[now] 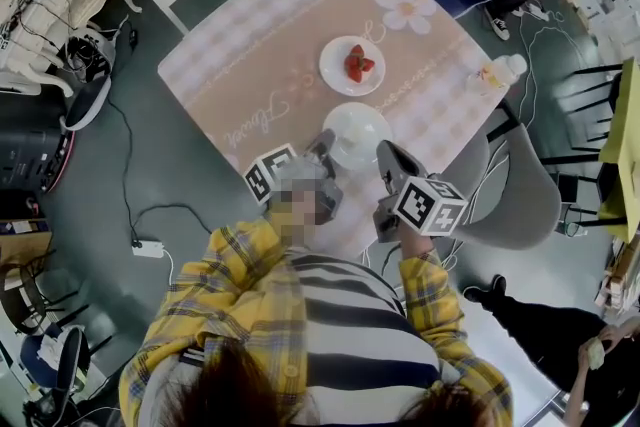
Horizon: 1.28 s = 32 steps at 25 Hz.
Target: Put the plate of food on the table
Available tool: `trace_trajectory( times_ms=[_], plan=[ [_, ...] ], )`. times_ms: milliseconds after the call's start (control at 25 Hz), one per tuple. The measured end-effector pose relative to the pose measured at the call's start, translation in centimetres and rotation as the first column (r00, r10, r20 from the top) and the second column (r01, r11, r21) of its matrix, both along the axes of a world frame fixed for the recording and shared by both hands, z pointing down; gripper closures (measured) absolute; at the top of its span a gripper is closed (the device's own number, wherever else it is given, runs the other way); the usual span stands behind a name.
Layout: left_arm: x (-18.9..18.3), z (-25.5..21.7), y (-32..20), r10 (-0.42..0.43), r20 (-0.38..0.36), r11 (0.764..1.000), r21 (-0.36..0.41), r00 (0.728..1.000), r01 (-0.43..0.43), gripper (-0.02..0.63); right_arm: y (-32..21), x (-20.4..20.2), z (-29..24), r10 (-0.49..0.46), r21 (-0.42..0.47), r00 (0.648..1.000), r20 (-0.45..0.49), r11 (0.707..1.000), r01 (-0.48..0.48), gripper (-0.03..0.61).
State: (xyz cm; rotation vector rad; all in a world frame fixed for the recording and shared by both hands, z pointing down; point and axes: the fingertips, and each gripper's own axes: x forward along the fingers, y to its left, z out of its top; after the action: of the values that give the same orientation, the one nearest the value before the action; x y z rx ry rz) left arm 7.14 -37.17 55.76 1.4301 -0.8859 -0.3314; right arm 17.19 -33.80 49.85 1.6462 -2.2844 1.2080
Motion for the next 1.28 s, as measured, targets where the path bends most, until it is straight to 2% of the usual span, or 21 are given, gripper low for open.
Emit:
trace_trajectory(
  times_ms=[560, 760, 1000, 1200, 1280],
  plan=[
    [-0.4, 1.0, -2.0, 0.069, 0.07, 0.997, -0.04, 0.995, -0.066, 0.603, -1.7, -1.0, 0.8, -0.011, -0.011, 1.0, 0.007, 1.0, 0.011, 0.58],
    [-0.2, 0.8, -2.6, 0.151, 0.12, 0.989, -0.021, 0.981, -0.15, 0.601, -1.8, -1.1, 1.0, -0.018, -0.016, 1.0, 0.01, 1.0, 0.018, 0.58],
    [0.2, 1.6, -2.4, 0.297, 0.157, 0.955, -0.058, 0.942, -0.291, 0.597, -2.0, -1.1, 1.2, -0.025, -0.018, 1.0, 0.016, 1.0, 0.026, 0.58],
    [0.1, 2.4, -2.0, 0.394, 0.238, 0.919, -0.071, 0.888, -0.388, 0.577, -2.2, -1.1, 1.2, -0.028, -0.015, 0.999, 0.02, 0.999, 0.028, 0.58],
    [0.2, 2.5, -1.7, 0.439, 0.265, 0.897, -0.066, 0.859, -0.438, 0.563, -2.2, -1.1, 1.1, -0.027, -0.016, 0.999, 0.022, 0.999, 0.028, 0.58]
  ],
)
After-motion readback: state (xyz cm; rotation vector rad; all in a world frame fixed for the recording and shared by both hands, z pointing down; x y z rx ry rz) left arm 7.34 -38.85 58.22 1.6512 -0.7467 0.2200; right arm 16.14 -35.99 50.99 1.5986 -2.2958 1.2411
